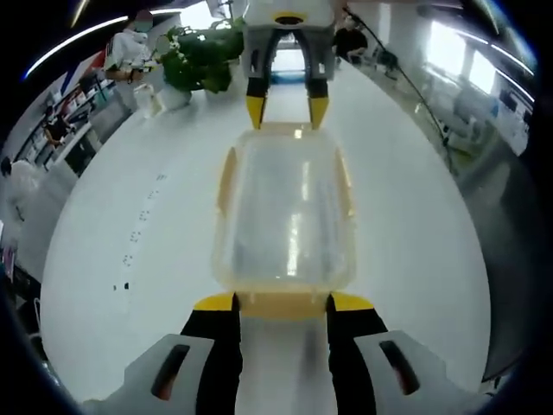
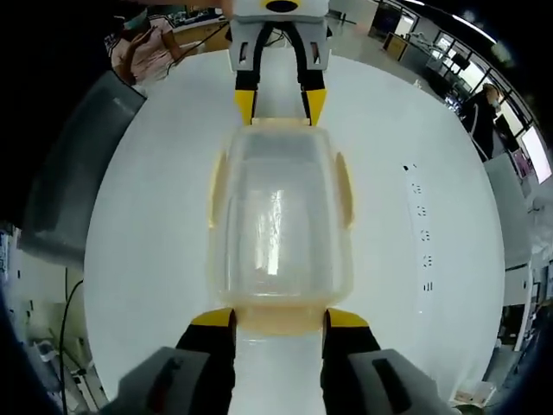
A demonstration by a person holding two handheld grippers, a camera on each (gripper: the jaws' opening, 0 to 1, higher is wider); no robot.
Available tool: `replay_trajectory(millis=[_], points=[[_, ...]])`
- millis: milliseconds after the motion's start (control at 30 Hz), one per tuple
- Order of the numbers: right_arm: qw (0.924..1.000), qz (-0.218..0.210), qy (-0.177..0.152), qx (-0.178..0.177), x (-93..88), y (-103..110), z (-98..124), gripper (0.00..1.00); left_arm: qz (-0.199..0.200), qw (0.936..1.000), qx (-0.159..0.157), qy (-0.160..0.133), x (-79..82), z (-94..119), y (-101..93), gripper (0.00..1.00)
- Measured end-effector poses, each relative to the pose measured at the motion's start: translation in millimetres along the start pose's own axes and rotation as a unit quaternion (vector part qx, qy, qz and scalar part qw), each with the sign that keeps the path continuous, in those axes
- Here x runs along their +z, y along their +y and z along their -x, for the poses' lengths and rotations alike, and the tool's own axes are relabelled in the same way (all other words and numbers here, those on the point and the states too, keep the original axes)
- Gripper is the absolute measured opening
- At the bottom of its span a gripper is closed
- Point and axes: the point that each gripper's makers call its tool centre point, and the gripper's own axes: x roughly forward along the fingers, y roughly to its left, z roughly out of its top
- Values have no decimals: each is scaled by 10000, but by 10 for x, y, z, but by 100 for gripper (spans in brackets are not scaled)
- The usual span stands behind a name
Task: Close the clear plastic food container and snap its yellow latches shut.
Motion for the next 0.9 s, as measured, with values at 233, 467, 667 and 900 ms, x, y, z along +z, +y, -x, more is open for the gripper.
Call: replay_trajectory(millis=[233,467,667,900], points=[[9999,-4,164,4,-165,21,1,36,-36,10000,-16,44,120,-95,-26,35],[9997,0,256,-17,-291,36,19,36,-36,10000,42,63,217,-153,-75,35],[9994,0,349,7,-359,76,-52,36,-78,9999,1,63,246,-185,-87,35],[9996,9,268,24,-345,94,36,36,-53,10000,-24,60,277,-142,-116,35]])
